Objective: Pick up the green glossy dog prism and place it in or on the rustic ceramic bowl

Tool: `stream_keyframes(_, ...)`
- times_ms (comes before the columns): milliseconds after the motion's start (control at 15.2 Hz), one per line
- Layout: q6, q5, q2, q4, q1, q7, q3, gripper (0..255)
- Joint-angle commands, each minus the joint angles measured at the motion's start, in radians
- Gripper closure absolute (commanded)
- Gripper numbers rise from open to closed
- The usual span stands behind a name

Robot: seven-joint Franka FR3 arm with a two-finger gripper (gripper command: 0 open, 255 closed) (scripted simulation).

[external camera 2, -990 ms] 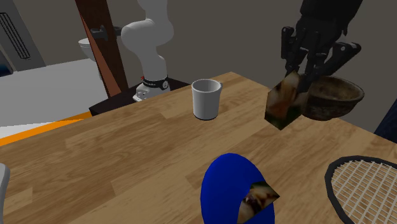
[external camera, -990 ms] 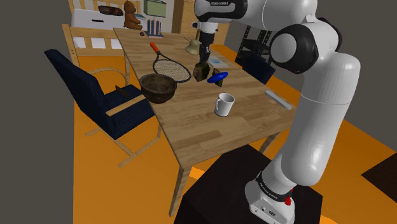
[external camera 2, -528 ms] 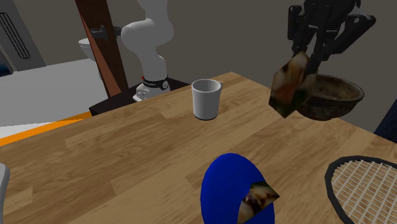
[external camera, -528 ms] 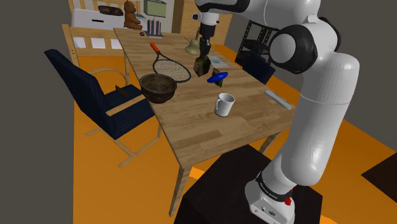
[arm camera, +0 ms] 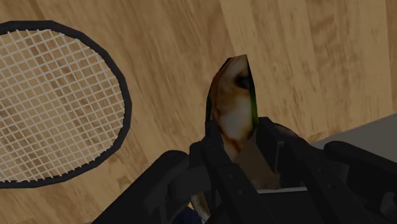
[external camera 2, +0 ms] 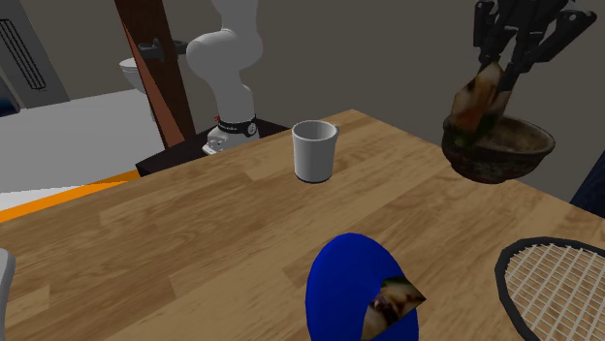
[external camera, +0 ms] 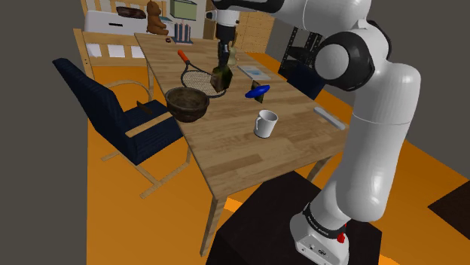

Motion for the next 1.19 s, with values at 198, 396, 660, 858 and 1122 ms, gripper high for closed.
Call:
stream_keyframes(198, -0.054, 0.012, 0.069, 0.123, 0.052, 0.095, 0.032, 255)
stream_keyframes(396, -0.092, 0.021, 0.125, 0.215, 0.082, 0.151, 0.051, 255)
stream_keyframes(660, -0.167, 0.038, 0.234, 0.400, 0.112, 0.226, 0.074, 255)
stream_keyframes(858, -0.258, 0.055, 0.356, 0.615, 0.118, 0.277, 0.093, 255)
stream_keyframes(1122, -0.152, 0.044, 0.288, 0.440, 0.142, 0.272, 0.087, 255)
